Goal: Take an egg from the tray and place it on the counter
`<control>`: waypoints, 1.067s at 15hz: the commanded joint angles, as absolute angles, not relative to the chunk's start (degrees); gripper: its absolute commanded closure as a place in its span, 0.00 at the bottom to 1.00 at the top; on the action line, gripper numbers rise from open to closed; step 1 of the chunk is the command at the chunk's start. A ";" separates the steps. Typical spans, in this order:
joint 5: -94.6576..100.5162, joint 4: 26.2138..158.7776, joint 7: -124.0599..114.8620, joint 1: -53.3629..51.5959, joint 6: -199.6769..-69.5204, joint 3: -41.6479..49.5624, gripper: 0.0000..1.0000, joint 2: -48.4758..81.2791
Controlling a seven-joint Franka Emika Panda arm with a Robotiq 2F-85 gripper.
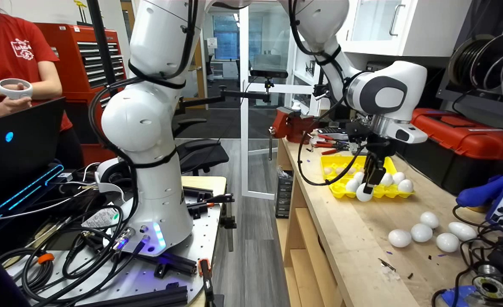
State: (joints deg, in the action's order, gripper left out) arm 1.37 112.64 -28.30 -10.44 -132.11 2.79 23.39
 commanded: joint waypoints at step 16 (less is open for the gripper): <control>2.11 108.79 -29.51 -10.27 -129.70 4.24 0.02 28.17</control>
